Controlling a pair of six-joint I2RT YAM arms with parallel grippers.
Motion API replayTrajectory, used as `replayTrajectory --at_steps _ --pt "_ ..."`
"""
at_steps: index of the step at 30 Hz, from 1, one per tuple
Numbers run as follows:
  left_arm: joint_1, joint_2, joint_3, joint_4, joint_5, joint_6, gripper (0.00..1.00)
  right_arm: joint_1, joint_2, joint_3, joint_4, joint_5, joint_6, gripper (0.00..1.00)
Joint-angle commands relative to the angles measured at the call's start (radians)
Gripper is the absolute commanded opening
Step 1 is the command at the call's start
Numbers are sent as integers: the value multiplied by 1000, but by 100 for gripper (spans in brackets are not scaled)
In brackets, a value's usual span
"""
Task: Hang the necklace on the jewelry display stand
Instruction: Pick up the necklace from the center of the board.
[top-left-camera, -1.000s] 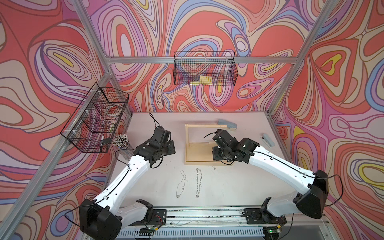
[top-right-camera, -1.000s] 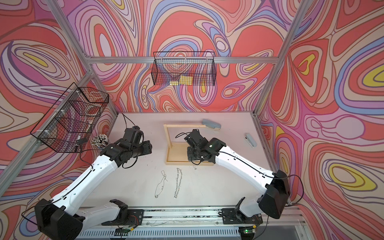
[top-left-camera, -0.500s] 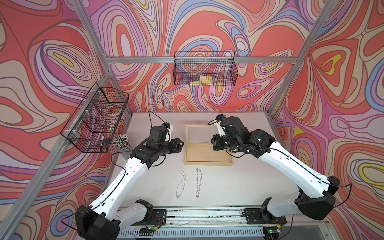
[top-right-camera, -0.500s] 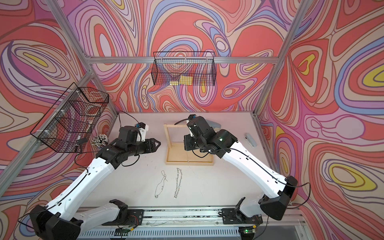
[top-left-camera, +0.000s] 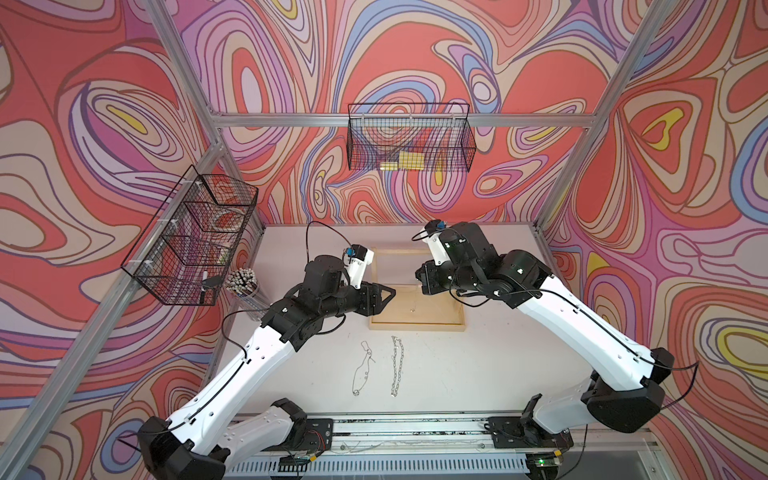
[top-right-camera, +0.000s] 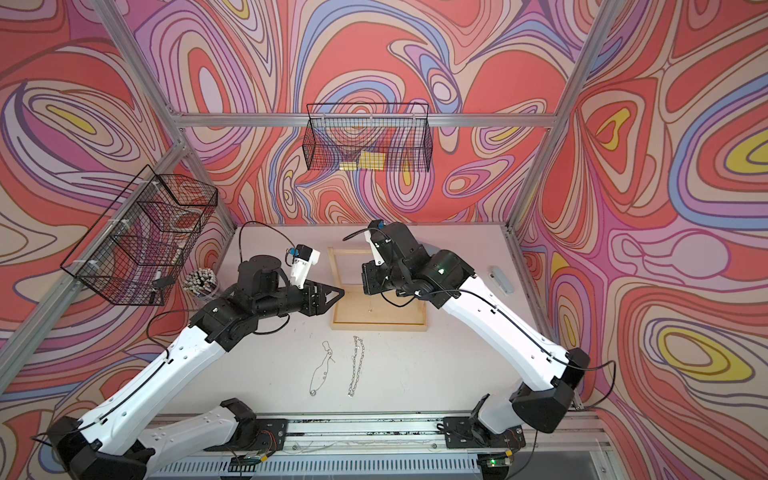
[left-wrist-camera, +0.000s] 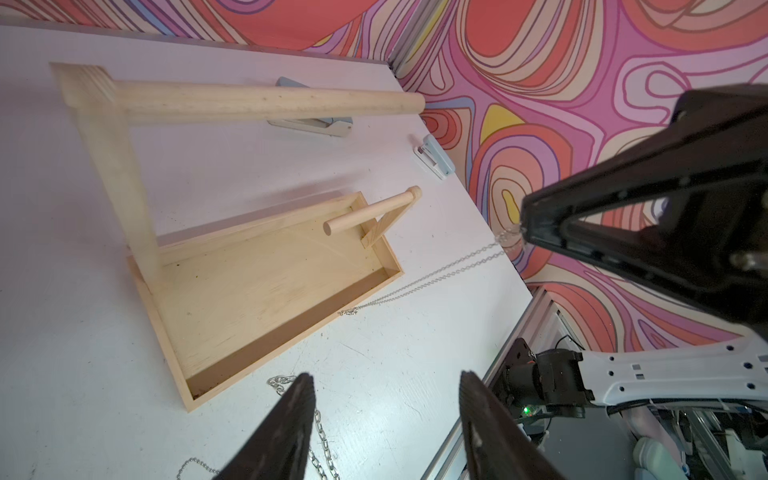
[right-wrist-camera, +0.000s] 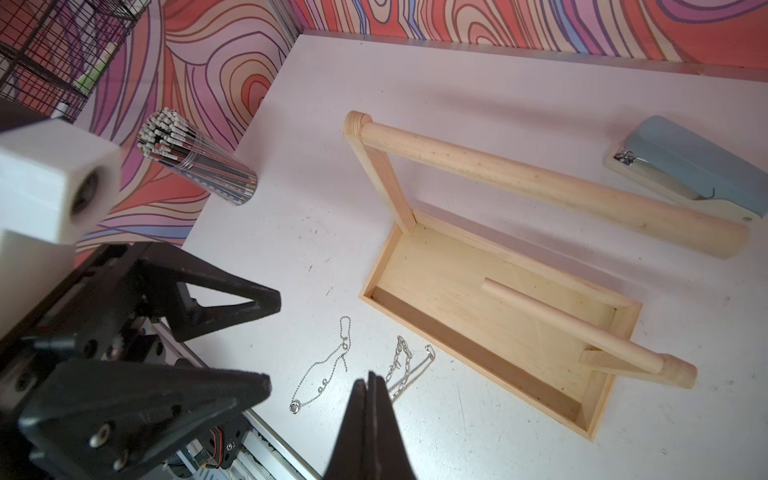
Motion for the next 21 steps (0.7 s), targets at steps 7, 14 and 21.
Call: replayTrajectory --at_steps 7,14,21 --pt "-54 41 43 92 6 46 59 4 -1 21 -5 -32 -5 0" --pt "-66 73 68 118 -4 56 59 5 -19 11 11 -36 -1 0" --pt "-75 109 89 123 -14 63 59 4 -35 -12 28 -42 7 0"
